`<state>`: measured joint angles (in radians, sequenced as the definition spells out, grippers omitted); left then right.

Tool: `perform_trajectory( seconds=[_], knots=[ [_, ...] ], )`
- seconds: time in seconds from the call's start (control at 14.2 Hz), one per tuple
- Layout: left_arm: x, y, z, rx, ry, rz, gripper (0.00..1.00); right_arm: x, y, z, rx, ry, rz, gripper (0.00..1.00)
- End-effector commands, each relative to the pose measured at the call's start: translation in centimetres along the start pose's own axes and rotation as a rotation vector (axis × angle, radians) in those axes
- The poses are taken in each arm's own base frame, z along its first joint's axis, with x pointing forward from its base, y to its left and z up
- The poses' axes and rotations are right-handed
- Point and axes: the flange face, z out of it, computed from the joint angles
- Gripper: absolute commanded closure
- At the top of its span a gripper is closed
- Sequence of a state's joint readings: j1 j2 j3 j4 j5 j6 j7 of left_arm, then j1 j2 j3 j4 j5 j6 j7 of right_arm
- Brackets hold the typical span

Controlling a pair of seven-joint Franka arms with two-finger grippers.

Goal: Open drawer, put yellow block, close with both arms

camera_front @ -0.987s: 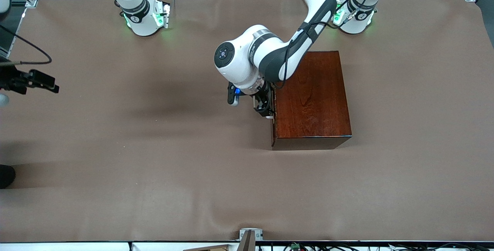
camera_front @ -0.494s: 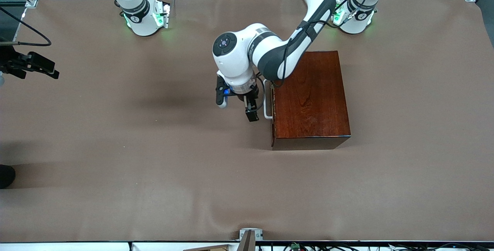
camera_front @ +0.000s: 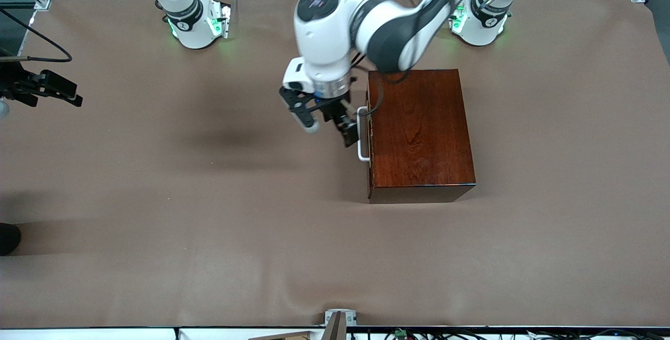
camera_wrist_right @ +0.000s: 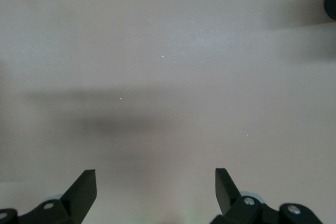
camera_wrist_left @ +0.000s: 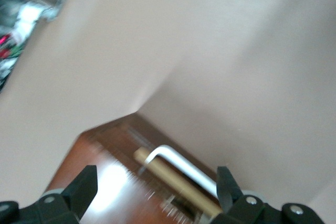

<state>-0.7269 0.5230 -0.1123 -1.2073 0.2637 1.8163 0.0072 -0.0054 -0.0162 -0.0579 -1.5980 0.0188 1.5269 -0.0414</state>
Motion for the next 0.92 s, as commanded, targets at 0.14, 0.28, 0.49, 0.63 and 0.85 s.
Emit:
perform_trajectory(
  seconds=[0.14,0.28,0.49,0.63,0.85],
  knots=[
    [-6.1,-13.8,-5.8,-0.03,-0.022,-0.333,0.0,-0.5,0.3,-1.0,0.002,0.012,0.01,0.0],
    [-9.6,-21.0,-6.9,-0.083,-0.005,-0.463,0.0,-0.5,0.1,-1.2,0.003,0.02,0.006,0.0],
    [-14.4,-27.1,-8.4,-0.127,-0.024,-0.585,0.0,-0.5,0.3,-1.2,0.002,0.017,0.01,0.0],
    [-16.9,-29.2,-8.7,-0.128,-0.078,-0.629,0.0,-0.5,0.1,-1.2,0.001,0.017,0.007,0.0],
    [-21.9,-33.2,-6.9,-0.178,-0.215,-0.712,0.0,-0.5,0.1,-1.2,0.001,0.017,0.006,0.0]
  ],
)
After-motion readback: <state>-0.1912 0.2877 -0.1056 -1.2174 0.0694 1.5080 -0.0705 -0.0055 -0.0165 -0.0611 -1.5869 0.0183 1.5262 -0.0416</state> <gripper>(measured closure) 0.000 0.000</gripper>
